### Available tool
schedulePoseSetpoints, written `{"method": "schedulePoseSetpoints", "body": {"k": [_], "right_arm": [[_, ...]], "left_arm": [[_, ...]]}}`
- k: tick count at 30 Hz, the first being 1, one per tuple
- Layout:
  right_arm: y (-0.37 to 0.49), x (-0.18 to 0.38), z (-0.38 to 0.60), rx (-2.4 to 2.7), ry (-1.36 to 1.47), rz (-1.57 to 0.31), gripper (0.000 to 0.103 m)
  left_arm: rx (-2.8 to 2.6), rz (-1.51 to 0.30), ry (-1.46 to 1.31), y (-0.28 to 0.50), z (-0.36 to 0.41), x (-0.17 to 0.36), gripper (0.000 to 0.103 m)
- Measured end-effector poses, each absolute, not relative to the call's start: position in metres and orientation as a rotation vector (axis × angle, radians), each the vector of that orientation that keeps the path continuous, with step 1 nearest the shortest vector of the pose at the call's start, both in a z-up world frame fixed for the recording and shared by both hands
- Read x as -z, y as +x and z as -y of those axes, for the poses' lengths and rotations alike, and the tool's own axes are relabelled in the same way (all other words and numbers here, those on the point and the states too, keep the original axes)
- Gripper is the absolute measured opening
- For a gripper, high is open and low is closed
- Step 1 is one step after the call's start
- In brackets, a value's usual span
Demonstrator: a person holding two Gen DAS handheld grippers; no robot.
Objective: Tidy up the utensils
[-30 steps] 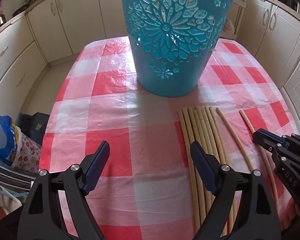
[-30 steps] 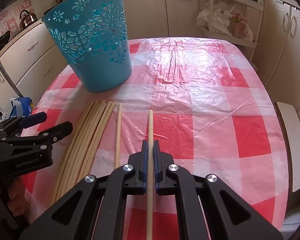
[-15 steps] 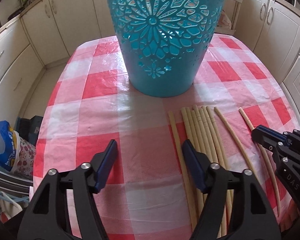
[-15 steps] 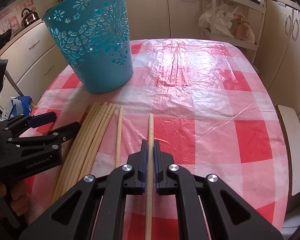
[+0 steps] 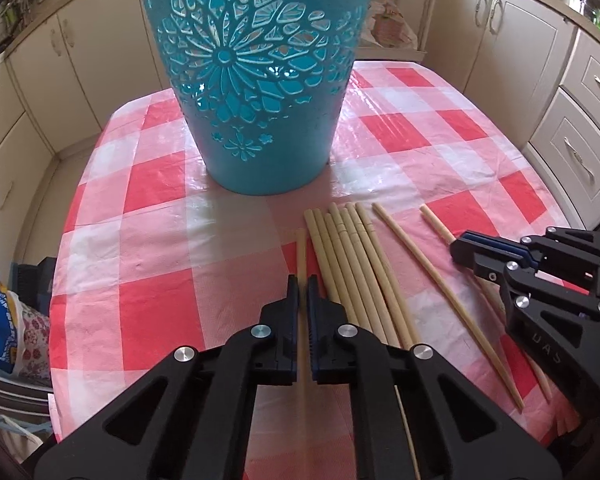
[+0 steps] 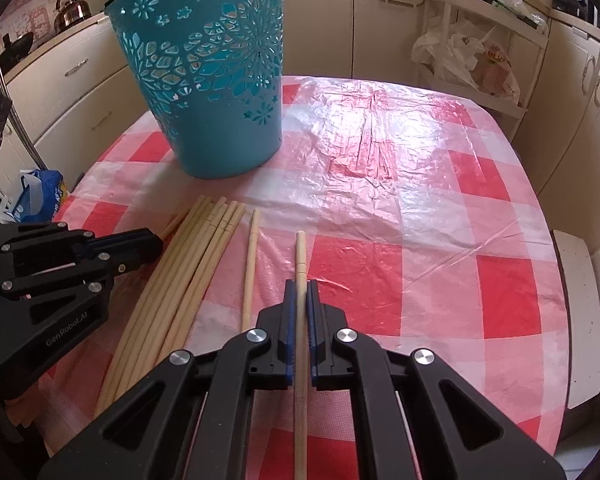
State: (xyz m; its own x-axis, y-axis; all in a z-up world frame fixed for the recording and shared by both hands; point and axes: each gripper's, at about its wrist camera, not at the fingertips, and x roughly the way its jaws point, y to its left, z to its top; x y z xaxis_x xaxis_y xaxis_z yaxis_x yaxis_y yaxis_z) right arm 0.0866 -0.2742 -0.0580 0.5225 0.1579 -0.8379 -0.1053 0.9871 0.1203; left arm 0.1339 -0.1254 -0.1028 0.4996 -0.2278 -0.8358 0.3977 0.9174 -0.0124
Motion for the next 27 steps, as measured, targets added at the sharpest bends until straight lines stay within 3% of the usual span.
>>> {"method": "schedulePoseSetpoints", "body": {"k": [11, 20, 27], "right_arm": [[0.080, 0.045, 0.311, -0.191, 0.381, -0.943, 0.006], [0.081, 0.044, 0.310, -0.207, 0.410, -0.931, 0.006], [0.083, 0.045, 0.317, -0.209, 0.421, -0.923, 0.006]], "left_arm": [[0.471, -0.740, 0.019, 0.101, 0.080, 0.020, 0.004], [0.479, -0.521, -0.079, 0.128, 0.063, -0.071, 0.004], [0.457, -0.460, -0.028, 0.151, 0.093, -0.096, 0.004]]}}
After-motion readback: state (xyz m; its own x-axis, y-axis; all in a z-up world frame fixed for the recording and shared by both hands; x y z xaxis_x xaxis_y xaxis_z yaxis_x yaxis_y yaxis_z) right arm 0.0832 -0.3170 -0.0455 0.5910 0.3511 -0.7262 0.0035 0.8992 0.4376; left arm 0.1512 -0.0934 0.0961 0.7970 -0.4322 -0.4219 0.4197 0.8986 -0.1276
